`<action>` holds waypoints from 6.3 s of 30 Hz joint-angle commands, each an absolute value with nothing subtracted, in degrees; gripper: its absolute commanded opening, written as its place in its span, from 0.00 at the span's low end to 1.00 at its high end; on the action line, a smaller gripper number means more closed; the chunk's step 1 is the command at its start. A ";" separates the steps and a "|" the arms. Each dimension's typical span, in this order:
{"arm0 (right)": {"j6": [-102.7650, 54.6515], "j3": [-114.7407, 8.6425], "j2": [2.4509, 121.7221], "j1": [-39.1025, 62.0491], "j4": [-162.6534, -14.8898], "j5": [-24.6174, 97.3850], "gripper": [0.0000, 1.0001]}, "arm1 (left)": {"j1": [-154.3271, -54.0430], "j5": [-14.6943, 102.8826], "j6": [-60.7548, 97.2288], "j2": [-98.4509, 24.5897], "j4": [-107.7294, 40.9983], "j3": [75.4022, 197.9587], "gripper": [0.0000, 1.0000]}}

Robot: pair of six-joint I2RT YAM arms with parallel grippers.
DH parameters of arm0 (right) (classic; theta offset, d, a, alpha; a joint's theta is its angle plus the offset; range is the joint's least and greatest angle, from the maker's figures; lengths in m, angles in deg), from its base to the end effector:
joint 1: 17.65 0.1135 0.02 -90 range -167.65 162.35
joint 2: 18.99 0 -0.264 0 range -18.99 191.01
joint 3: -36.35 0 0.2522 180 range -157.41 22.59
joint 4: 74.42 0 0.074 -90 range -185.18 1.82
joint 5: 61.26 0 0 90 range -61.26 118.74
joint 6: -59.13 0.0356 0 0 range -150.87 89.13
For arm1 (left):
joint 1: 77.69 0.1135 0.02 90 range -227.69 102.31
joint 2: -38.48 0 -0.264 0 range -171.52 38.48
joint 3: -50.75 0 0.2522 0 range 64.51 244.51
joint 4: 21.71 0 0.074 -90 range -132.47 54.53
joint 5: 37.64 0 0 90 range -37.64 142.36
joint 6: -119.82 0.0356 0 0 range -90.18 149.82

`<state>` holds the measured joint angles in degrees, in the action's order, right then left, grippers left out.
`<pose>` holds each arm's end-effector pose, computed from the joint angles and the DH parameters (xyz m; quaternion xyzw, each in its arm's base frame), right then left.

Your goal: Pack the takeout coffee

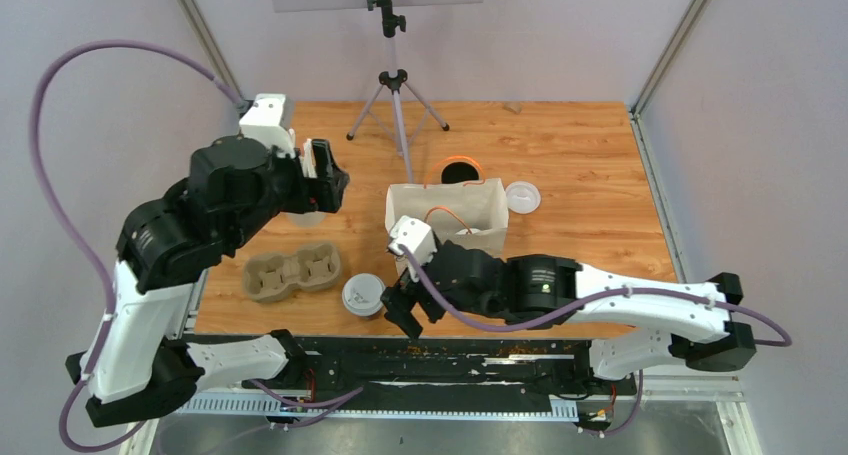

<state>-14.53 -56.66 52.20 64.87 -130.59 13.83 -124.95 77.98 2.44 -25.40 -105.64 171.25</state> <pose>0.0427 0.2551 0.3960 -0.4280 0.7677 0.2769 0.3882 0.1042 -0.0900 0.5125 0.0301 0.8402 -0.1569 0.5182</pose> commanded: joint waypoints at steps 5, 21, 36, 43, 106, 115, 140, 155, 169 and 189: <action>-19.99 -57.34 63.82 65.03 -117.38 14.23 0.92 | -124.79 81.27 7.18 -18.85 -102.41 170.42 1.00; -22.49 -56.17 79.37 62.06 -106.64 12.36 0.93 | -124.79 83.21 8.76 -16.21 -107.52 170.34 1.00; -21.81 -56.65 83.08 59.13 -106.27 13.66 0.98 | -124.79 83.07 11.42 -16.44 -107.87 170.58 1.00; -20.49 -56.95 83.74 57.77 -106.85 16.61 0.97 | -124.79 83.10 12.66 -16.65 -108.06 170.42 1.00; -22.49 -54.66 82.34 57.83 -106.80 18.57 0.90 | -124.79 83.21 12.28 -15.31 -108.42 168.57 1.00; -22.70 -54.66 82.65 57.78 -106.88 18.86 0.87 | -124.80 83.20 12.06 -15.16 -108.55 168.66 1.00; -23.44 -55.74 83.21 57.79 -107.95 18.93 0.89 | -124.79 83.11 12.06 -15.13 -108.53 168.46 1.00; -23.84 -57.00 85.02 58.36 -108.82 19.56 0.85 | -124.79 83.40 12.00 -15.03 -109.21 168.68 1.00; -25.06 -56.06 82.95 58.99 -107.63 17.88 0.73 | -124.79 83.43 12.00 -15.31 -109.01 167.96 1.00; -29.09 -66.32 63.83 57.92 -113.71 18.74 0.73 | -124.79 83.56 2.58 -18.01 -108.69 183.12 1.00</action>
<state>-26.97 -61.12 69.65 58.68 -112.23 19.99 -124.93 84.34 4.15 -17.55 -111.35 183.07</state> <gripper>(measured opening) 0.748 0.998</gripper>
